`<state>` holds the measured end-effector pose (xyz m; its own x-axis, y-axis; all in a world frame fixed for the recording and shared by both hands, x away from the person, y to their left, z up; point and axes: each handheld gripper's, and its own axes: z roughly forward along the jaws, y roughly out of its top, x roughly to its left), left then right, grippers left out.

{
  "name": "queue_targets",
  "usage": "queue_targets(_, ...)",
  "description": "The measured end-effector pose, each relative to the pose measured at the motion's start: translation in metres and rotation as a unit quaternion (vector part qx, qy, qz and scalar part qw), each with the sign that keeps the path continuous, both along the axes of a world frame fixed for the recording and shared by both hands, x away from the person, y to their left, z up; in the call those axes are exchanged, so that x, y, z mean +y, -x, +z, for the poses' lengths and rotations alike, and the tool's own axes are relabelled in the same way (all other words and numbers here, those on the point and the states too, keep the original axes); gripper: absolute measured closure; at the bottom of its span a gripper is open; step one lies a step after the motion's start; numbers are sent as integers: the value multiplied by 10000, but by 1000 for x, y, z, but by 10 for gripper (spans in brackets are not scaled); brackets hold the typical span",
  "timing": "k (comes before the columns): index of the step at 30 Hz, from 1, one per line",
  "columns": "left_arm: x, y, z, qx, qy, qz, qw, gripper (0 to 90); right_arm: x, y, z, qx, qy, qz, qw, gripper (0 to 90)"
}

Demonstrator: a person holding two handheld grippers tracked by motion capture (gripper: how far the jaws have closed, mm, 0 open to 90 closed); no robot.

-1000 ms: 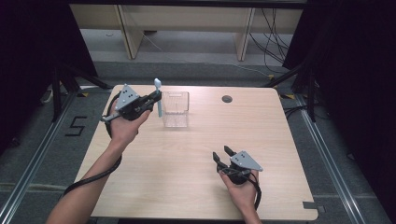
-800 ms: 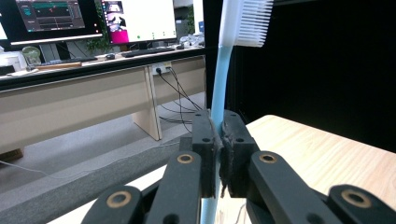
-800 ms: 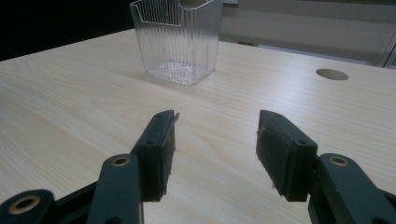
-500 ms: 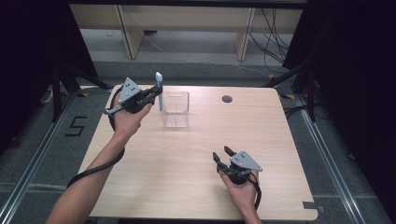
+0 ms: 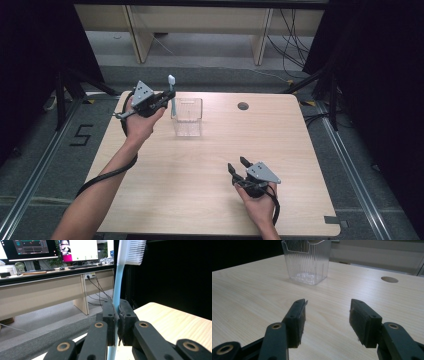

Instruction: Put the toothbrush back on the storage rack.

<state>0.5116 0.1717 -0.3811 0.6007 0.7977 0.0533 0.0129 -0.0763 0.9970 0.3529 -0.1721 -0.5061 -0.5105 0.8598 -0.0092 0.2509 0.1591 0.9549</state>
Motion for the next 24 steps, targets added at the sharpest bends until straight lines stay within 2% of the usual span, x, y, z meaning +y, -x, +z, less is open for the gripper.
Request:
queue_targets(2, 0, -2, -1, 19, 41, 12, 10000, 848, 1, 1, 0, 112, -92, 19, 9999, 476)
queue_targets(3, 1, -2, -2, 12, 21, 26, 10000, 848, 0, 0, 0, -28, 18, 4, 10000, 476)
queue_targets(5, 1, -3, -3, 34, 43, 36, 10000, 847, 0, 0, 0, -18, 11, 5, 10000, 475)
queue_targets(6, 2, -4, -4, 45, 23, 51, 10000, 848, 0, 0, 0, 2, 18, 28, 10000, 475)
queue_targets(7, 2, -5, -5, 60, 23, 58, 10000, 847, 2, 1, -1, 130, -81, 48, 9999, 475)
queue_targets(8, 2, -5, -6, 68, 21, 68, 10000, 847, 2, 0, -2, 83, -115, 85, 9999, 474)
queue_targets(10, 2, -6, -7, 89, 8, 76, 9999, 847, 2, 1, -1, 167, -78, 60, 9998, 474)
queue_targets(16, 2, -7, -10, 135, -13, 93, 9999, 847, 2, 0, -2, 89, -99, 94, 9999, 474)
queue_targets(22, 3, -7, -13, 212, -1, 157, 9997, 847, 2, 1, -1, 145, -48, 67, 9999, 473)
queue_targets(24, 3, -7, -16, 280, 37, 192, 9994, 847, 2, 0, -2, 66, -11, 15, 10000, 473)
